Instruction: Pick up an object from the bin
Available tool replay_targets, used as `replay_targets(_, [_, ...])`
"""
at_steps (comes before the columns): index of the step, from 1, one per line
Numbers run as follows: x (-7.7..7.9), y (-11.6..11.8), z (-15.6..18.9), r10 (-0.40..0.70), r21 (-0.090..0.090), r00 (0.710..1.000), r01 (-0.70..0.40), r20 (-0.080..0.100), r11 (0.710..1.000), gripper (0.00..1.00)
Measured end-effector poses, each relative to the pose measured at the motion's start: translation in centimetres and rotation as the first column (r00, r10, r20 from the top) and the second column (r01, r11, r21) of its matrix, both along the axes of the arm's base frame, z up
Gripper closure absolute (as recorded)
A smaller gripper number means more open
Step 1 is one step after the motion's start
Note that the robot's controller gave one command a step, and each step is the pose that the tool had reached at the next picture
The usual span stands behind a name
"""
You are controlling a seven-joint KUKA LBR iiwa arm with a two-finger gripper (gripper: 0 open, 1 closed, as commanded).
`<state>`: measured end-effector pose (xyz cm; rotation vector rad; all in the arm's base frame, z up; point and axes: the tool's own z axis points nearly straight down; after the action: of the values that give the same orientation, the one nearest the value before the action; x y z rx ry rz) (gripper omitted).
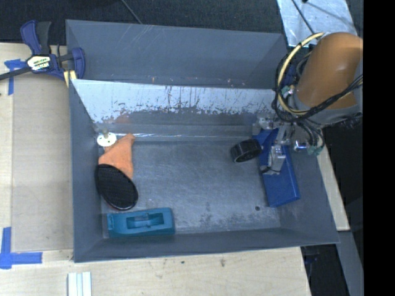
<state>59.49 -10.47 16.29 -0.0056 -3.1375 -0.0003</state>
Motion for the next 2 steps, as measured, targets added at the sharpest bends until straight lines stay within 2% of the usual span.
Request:
replay_targets(1, [0.1, 0.0, 0.5, 0.002, -0.001, 1.0, -0.002, 0.007, 1.0, 0.0])
replay_targets(2, [0.2, -0.5, -4.9, 0.081, -0.001, 0.997, -0.081, 0.007, 0.997, 1.0])
